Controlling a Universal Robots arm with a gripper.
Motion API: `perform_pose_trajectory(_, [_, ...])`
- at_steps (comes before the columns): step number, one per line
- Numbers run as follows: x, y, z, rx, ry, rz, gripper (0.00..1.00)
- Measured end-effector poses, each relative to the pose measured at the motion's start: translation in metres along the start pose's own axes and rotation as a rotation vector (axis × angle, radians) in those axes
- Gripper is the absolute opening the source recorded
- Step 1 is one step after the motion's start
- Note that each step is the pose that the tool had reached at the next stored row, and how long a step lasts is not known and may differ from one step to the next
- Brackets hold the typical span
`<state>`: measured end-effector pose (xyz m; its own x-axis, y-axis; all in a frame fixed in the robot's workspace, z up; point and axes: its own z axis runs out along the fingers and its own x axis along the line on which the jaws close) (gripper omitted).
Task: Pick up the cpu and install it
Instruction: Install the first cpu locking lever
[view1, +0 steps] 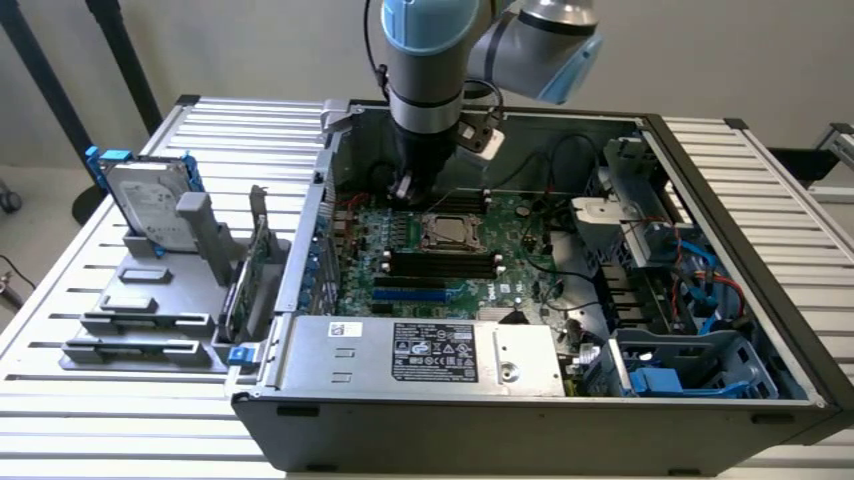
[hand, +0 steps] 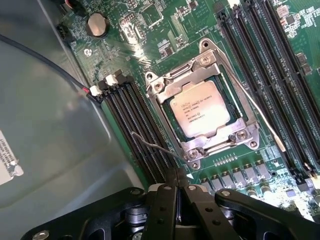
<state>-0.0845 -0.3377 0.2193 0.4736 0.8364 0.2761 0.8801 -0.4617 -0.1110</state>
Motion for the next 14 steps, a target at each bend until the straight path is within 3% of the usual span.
perform_pose_trajectory(9, [0.004, -0.0004, 0.0112, -0.01, -0.0149, 0.004, 0.11])
perform_pose_trajectory(14, [0.005, -0.0003, 0.0123, -0.0209, -0.0323, 0.008, 0.11])
